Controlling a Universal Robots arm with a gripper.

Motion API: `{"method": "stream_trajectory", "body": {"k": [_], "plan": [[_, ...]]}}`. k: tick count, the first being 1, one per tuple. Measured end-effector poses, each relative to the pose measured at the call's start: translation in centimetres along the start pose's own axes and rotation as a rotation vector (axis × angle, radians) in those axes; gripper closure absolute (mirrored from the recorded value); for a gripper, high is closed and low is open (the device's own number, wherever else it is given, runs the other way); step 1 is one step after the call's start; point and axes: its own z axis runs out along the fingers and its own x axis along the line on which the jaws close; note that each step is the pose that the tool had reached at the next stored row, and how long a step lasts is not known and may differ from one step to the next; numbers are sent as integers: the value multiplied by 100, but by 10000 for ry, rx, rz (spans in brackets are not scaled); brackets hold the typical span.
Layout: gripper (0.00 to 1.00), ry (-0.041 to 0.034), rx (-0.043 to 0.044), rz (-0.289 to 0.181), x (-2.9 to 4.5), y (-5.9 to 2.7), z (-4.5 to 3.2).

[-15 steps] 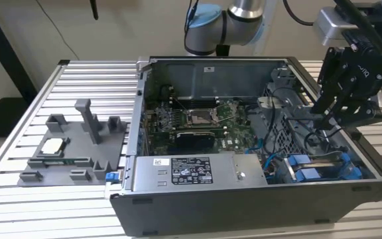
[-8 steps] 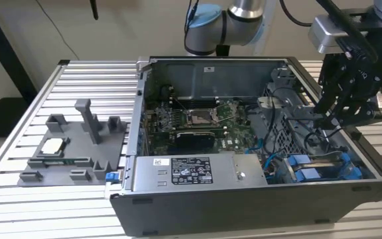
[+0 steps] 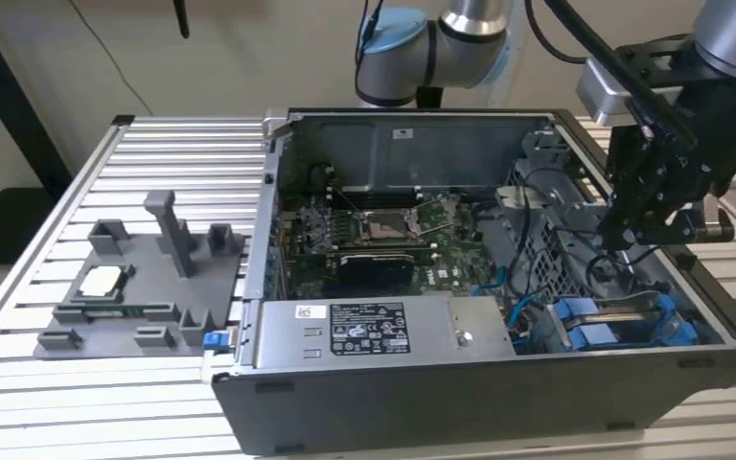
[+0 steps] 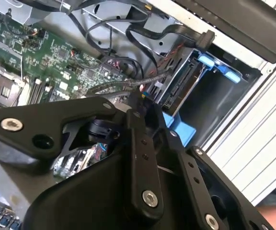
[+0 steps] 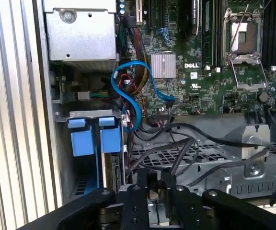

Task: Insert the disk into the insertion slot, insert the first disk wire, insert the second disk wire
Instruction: 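Insert the first disk wire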

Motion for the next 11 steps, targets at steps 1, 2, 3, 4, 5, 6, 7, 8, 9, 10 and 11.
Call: {"method": "stream_trajectory", "body": {"k": [1,2,3,4,5,6,7,8,9,10,11], "plan": [[79,22,1,-2,0,0,2],[80,60,3,-5,0,0,1],[80,114,7,-9,4,0,3],[80,174,10,-13,11,0,2],[80,232,13,-17,19,-1,0],[80,301,16,-22,24,-1,-1],[80,386,21,-29,26,-2,-2],[80,475,25,-36,28,-2,-1],[80,558,29,-43,29,-4,1],[80,614,32,-48,32,-10,7],[80,651,34,-50,37,-22,19]]}}
